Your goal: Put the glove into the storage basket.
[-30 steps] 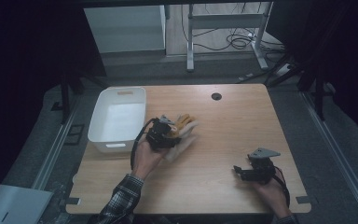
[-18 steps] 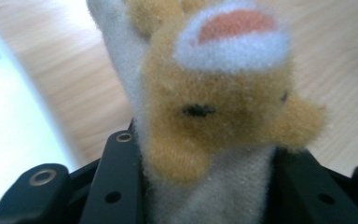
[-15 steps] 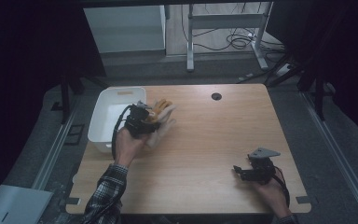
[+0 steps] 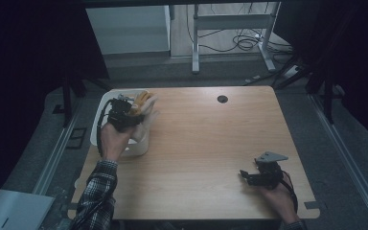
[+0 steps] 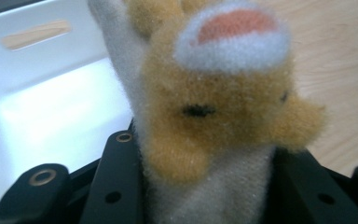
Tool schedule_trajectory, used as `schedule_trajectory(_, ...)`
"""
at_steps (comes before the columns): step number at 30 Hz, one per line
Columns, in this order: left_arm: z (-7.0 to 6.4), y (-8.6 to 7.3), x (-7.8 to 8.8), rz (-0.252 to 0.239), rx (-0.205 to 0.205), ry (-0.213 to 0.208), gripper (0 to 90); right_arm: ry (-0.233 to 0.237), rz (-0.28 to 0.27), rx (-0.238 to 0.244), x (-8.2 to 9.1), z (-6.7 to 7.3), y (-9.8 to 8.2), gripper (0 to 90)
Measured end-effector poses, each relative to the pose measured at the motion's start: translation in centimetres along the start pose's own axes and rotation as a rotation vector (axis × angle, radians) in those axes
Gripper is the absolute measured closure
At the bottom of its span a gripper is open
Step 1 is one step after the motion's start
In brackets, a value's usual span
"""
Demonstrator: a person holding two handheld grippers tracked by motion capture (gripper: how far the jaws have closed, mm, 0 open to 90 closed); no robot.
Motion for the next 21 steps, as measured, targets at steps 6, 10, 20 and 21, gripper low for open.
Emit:
schedule_trajectory(6, 2.3, -0.2, -0.2, -0.003, 0.057, 0.027, 63.3, 0.001, 0.001, -0.002, 0.0, 0.0, 0.0, 20.4)
schedule_trajectory(10, 3.9, -0.5, -0.9, 0.0, 0.096, 0.045, 63.2, 0.001, 0.001, -0.001, 0.0, 0.0, 0.0, 20.4)
schedule_trajectory(20, 5.2, -0.9, -4.6, 0.052, 0.126, 0.046, 62.5, 0.001, 0.001, -0.001, 0.0, 0.0, 0.0, 20.4)
schedule_trajectory(21, 5.1, -0.9, -4.9, 0.058, 0.125, 0.043, 62.3, 0.001, 0.001, -0.001, 0.0, 0.0, 0.0, 20.4)
Point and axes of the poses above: each handheld gripper's, and its own axes: x roughly backward along the jaws, y roughly out of its top, z roughly to its left, the point moved 9 cm from there along -x, roughly forward along the jaws, and after that the axes turned 15 degrees about z, right-handed, at the moved point
